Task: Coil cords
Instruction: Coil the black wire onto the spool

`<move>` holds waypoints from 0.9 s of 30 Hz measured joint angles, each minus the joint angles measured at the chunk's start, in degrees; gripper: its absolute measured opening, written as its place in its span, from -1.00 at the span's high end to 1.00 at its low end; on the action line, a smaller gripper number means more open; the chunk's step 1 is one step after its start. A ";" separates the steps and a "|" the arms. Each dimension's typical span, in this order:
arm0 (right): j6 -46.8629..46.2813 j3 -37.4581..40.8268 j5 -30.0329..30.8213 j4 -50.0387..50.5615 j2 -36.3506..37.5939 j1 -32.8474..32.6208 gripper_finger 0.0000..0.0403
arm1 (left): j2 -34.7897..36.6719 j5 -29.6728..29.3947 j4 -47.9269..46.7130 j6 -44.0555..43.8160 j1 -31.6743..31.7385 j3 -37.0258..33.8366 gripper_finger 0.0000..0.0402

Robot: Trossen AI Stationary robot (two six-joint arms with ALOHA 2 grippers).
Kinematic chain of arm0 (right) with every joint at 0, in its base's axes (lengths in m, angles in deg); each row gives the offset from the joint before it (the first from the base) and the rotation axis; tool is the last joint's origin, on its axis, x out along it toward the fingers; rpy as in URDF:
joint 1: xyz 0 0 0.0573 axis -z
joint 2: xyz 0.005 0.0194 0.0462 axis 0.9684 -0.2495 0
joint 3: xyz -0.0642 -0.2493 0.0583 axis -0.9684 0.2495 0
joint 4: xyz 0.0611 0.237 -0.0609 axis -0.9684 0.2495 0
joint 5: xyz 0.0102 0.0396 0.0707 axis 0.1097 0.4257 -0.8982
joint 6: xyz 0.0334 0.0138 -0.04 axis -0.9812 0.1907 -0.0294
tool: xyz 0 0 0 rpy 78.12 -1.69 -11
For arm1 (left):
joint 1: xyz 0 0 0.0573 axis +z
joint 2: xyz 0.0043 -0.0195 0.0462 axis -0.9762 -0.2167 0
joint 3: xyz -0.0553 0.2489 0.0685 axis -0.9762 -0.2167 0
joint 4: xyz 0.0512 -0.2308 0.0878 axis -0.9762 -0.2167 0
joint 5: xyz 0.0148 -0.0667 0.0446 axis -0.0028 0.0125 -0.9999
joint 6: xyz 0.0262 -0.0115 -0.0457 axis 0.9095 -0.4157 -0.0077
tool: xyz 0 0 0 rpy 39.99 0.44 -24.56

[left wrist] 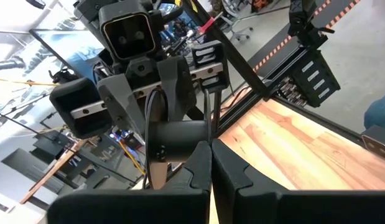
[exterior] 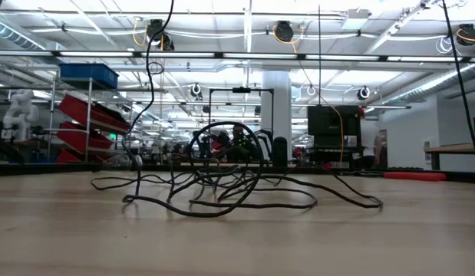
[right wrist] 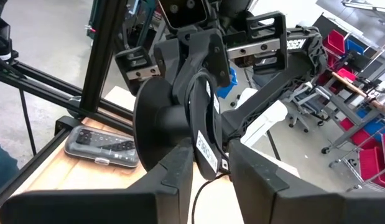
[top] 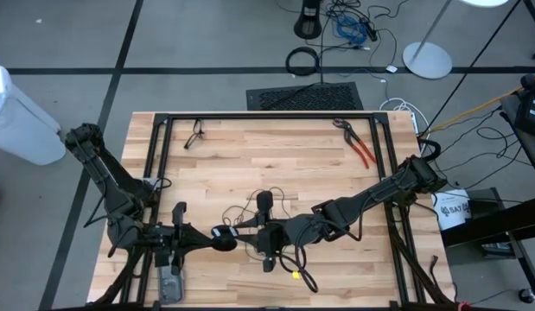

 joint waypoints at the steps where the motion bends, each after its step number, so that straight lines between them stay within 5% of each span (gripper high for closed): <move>1: 0.00 0.00 0.00 0.00 0.00 0.00 0.56 | 0.00 0.00 0.00 0.00 0.00 0.00 0.99; 10: 2.83 -0.02 0.09 -0.60 -1.78 0.43 0.96 | 0.00 0.97 4.03 -1.83 0.75 0.00 0.99; 27: 7.51 -0.04 1.25 -3.59 -2.36 -0.54 1.00 | -0.02 3.08 4.83 -6.97 0.70 0.00 0.88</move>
